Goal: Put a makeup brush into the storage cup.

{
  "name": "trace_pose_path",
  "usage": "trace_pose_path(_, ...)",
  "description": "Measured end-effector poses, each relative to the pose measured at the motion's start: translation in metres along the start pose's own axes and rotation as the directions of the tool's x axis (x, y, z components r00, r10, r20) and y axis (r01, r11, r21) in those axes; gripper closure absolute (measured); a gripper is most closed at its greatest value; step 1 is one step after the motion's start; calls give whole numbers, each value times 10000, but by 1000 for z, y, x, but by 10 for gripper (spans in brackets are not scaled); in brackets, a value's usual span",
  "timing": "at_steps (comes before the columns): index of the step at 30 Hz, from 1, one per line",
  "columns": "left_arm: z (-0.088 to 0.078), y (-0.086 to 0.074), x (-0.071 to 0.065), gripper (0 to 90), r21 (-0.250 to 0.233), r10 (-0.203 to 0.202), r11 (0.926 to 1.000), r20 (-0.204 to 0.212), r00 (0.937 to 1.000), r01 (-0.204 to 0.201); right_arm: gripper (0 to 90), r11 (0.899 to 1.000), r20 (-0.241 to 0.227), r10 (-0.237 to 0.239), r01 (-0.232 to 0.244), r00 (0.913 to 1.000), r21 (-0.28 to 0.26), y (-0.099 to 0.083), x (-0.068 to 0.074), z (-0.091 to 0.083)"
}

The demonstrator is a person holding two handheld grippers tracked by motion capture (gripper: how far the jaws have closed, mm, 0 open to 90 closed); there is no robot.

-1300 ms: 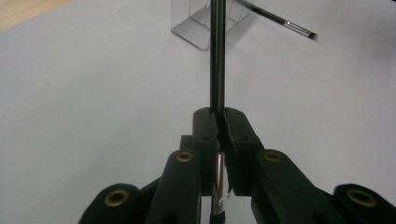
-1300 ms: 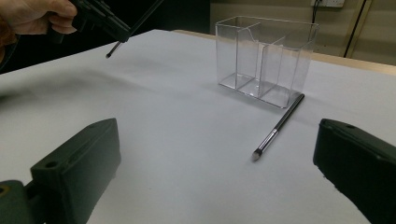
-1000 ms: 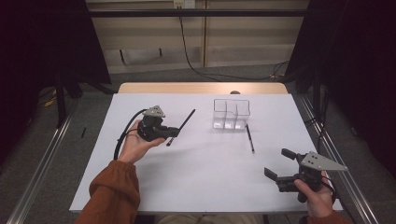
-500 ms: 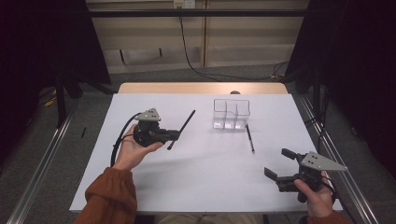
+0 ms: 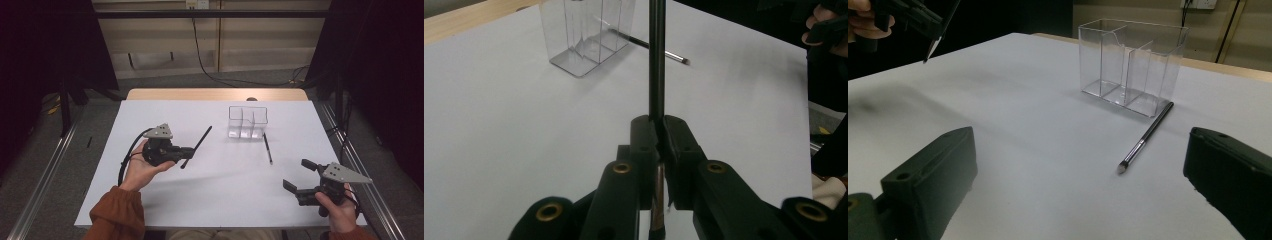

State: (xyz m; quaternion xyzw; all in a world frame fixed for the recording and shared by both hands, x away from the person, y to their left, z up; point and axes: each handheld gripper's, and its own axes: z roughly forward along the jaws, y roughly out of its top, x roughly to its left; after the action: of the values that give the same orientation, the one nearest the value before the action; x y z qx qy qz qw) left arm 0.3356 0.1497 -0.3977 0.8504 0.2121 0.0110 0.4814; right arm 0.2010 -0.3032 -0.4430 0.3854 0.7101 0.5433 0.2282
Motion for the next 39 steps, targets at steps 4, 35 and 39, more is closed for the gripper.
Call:
trace_pose_path(4,1,-1,-1,841,-72,-19,10000,279,9996,21,4,10000,-41,4,-4,10000,-20,0,0,0)
trace_pose_path(35,19,10,-33,841,1785,315,9824,1332,9906,-552,4,10000,-95,-30,30,10000,22,0,0,1)
trace_pose_path(39,18,12,-34,841,2080,187,9768,1524,9881,-506,4,10000,-122,-31,31,9999,15,0,1,2)
